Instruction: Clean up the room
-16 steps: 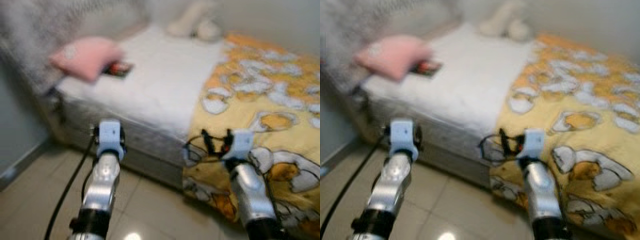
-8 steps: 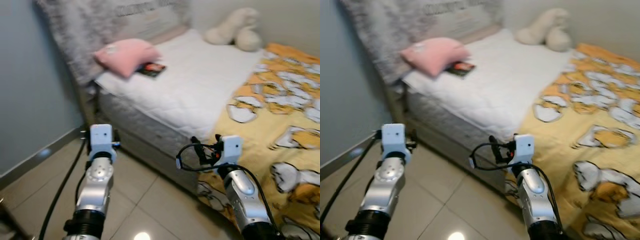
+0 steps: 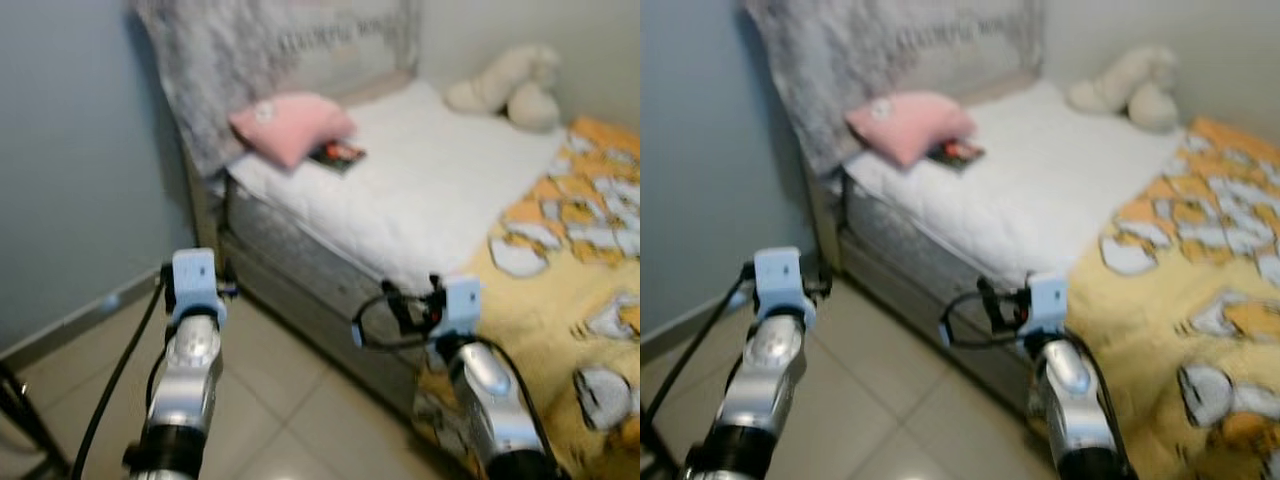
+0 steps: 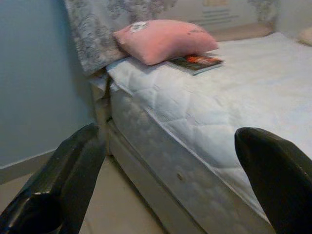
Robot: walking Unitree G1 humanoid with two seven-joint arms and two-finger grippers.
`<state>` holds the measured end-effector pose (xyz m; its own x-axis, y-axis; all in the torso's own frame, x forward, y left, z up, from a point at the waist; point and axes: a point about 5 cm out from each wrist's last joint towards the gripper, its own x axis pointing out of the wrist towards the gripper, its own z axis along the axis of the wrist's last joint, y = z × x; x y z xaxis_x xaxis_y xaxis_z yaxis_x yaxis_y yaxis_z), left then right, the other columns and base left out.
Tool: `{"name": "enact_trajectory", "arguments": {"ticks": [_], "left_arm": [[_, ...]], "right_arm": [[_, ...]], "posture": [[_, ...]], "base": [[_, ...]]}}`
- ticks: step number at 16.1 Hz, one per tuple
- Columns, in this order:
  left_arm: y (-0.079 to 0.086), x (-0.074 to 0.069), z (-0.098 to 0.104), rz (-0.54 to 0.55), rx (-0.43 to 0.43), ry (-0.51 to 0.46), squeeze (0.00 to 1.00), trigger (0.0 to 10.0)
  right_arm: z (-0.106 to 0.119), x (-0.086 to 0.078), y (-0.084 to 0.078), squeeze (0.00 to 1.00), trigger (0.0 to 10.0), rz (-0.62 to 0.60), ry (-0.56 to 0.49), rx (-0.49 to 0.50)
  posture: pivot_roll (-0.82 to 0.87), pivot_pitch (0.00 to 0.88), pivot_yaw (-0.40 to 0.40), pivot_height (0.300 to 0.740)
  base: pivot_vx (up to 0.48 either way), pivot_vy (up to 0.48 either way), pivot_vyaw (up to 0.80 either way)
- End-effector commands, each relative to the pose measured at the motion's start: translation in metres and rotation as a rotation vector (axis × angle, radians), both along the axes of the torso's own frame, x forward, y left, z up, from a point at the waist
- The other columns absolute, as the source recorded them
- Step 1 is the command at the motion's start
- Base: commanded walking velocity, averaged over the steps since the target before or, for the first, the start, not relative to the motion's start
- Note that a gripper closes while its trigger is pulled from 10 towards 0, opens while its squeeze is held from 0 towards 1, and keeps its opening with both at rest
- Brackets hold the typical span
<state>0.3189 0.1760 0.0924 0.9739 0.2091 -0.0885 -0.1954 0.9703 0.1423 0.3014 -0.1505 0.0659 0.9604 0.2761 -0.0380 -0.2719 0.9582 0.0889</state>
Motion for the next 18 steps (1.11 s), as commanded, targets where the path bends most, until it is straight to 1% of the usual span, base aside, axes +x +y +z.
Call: {"name": "enact_trajectory", "arguments": {"ticks": [1,2,3,4,7,9,11,12,14,15,17,18], "left_arm": [[-0.006,-0.003,-0.001,-0.038,0.039,0.012,0.0,10.0],[-0.006,-0.006,-0.002,-0.056,0.051,0.021,0.0,10.0],[-0.008,-0.009,-0.001,-0.096,0.084,0.028,0.0,10.0],[-0.009,-0.01,0.0,-0.125,0.098,0.033,0.0,10.0],[-0.015,-0.003,0.004,-0.153,0.087,0.035,0.0,10.0],[-0.021,-0.001,0.007,-0.196,0.102,0.032,0.0,10.0],[-0.023,0.0,0.006,-0.207,0.09,0.041,0.0,10.0],[-0.027,0.002,0.008,-0.2,0.06,0.03,0.0,10.0],[-0.031,0.003,0.008,-0.202,0.048,0.023,0.0,10.0],[-0.028,0.002,0.0,-0.202,0.061,0.054,0.0,10.0],[-0.017,-0.003,-0.008,-0.2,0.063,0.093,0.0,10.0],[-0.013,-0.011,-0.01,-0.236,0.065,0.103,0.0,10.0]], "right_arm": [[0.003,0.003,-0.004,0.0,10.0,-0.008,-0.01,-0.013],[0.002,0.002,-0.006,0.0,10.0,-0.018,-0.011,-0.015],[0.0,0.0,-0.009,0.0,10.0,-0.035,-0.009,-0.015],[-0.003,-0.003,-0.009,0.0,10.0,-0.059,-0.005,-0.008],[-0.006,-0.007,-0.004,0.0,10.0,-0.068,-0.005,0.001],[-0.004,-0.007,-0.004,0.0,10.0,-0.076,-0.018,-0.004],[-0.002,-0.009,-0.009,0.0,10.0,-0.105,-0.027,0.004],[-0.003,-0.009,-0.01,0.0,10.0,-0.105,-0.025,0.001],[-0.003,-0.009,-0.01,0.0,10.0,-0.088,-0.024,-0.01],[-0.001,-0.008,-0.012,0.0,10.0,-0.08,-0.029,-0.023],[0.001,-0.006,-0.014,0.0,10.0,-0.084,-0.035,-0.021],[0.0,-0.009,-0.014,0.0,10.0,-0.094,-0.037,-0.015]], "posture": [[0.24,0.0,-0.041,0.74],[0.24,0.0,-0.028,0.74],[0.24,0.0,-0.012,0.74],[0.23,0.0,0.014,0.74],[0.21,0.0,0.044,0.74],[0.18,0.0,0.067,0.74],[0.16,0.0,0.073,0.74],[0.16,0.0,0.066,0.74],[0.16,0.0,0.052,0.74],[0.17,0.0,0.056,0.74],[0.17,0.0,0.085,0.74],[0.18,0.0,0.098,0.74]], "base": [[0.45,0.0,0.51],[0.45,0.0,0.51],[0.45,0.0,0.51],[0.45,0.0,0.51],[0.45,0.0,0.51],[0.45,0.0,0.51],[0.45,0.0,0.51],[0.45,0.0,0.51],[0.45,0.0,0.51],[0.0,0.0,0.51],[0.0,0.0,0.51],[0.0,0.0,0.51]]}}
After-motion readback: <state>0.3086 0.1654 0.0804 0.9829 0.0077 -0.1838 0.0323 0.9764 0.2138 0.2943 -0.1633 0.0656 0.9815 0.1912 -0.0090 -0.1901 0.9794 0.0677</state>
